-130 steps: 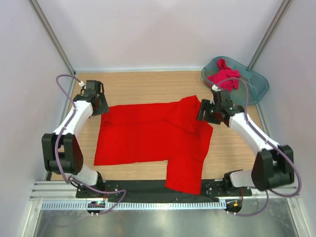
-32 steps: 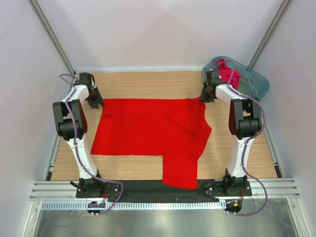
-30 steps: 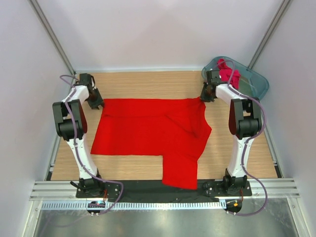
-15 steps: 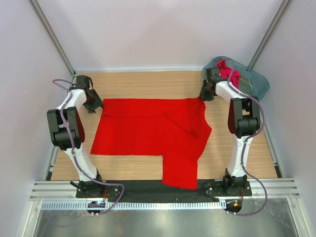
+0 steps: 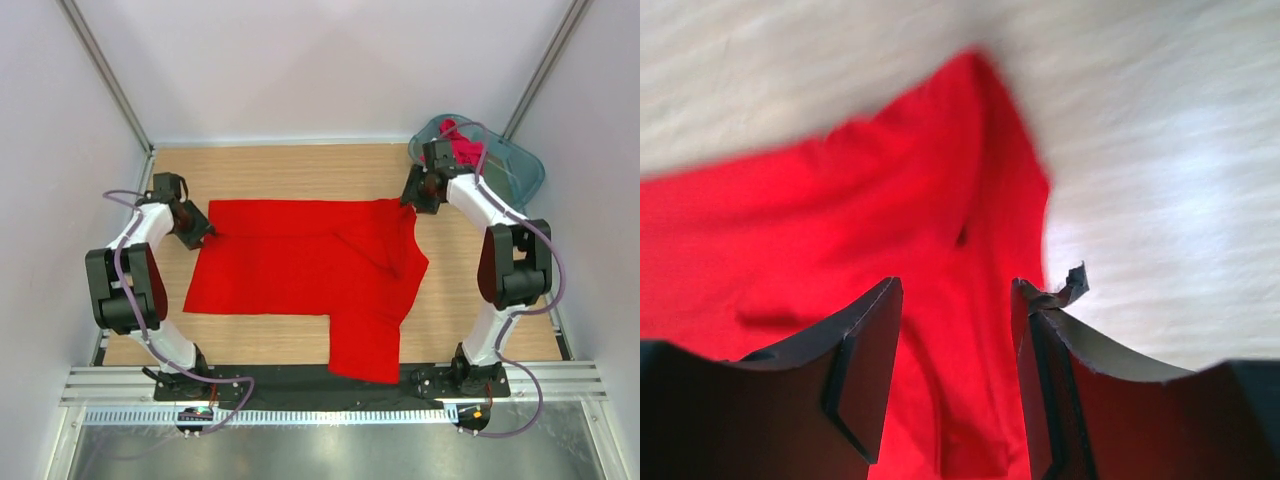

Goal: Fold and stack the t-shirts
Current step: Fold the tshirt

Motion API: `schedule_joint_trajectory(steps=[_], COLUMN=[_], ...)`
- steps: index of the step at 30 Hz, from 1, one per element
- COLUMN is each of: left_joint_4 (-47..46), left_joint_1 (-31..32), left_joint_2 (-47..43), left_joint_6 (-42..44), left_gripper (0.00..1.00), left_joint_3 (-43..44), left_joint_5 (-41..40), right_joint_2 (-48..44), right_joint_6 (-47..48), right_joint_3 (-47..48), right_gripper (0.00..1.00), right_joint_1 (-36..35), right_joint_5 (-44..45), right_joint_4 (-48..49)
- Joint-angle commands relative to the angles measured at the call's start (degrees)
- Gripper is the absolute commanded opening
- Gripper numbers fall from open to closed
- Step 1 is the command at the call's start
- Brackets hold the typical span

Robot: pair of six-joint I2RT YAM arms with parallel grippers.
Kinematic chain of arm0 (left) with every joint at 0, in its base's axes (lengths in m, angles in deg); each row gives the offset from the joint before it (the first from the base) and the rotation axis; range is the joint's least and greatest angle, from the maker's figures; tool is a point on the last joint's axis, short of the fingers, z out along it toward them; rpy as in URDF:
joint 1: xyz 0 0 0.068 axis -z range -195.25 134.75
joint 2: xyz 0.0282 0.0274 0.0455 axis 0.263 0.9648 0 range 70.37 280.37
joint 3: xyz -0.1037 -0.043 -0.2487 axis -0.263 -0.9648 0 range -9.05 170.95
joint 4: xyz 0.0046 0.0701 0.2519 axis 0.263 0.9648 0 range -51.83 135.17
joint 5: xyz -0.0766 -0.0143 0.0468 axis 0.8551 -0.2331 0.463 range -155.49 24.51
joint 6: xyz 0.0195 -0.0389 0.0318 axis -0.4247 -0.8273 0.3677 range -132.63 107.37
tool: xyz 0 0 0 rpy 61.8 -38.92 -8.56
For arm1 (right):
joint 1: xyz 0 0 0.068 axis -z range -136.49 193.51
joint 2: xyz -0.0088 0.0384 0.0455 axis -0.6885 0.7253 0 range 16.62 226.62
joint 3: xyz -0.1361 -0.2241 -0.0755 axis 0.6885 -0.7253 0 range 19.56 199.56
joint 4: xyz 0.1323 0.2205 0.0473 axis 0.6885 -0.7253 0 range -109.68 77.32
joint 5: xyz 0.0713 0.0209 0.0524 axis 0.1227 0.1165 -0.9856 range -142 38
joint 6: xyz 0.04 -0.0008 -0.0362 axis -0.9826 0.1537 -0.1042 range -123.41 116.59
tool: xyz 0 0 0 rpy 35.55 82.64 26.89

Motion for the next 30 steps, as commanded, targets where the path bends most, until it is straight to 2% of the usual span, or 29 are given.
schedule_joint_trajectory(steps=[1, 5, 8, 21, 30], left_joint_4=[-3.0, -3.6, -4.0, -10.3, -11.8], left_joint_1=[0.3, 0.3, 0.3, 0.2, 0.2], left_joint_2=[-3.8, -3.3, -2.0, 3.8, 8.3], left_joint_6=[-3.6, -5.4, -5.7, -4.4, -6.5], left_gripper=[0.42, 0.44, 0.45, 0.50, 0.47], left_joint_3=[-3.0, -2.9, -1.9, 0.9, 3.9], left_joint_5=[3.6, 3.8, 2.9, -0.6, -1.9], right_joint_2=[-6.8, -11.1, -13.4, -15.0, -15.2], right_joint_6=[-0.3, 3.0, 5.5, 8.7, 9.5], right_joint_3=[-6.3, -16.1, -19.7, -20.3, -20.0], right_gripper=[0.54, 0.55, 0.56, 0.57, 0.57], right_joint_1=[-4.0, -7.7, -10.2, -11.9, -11.8], right_joint_5=[-6.9, -9.9, -10.5, -10.8, -10.9], right_joint_4=[1.4, 1.8, 2.4, 0.3, -0.6])
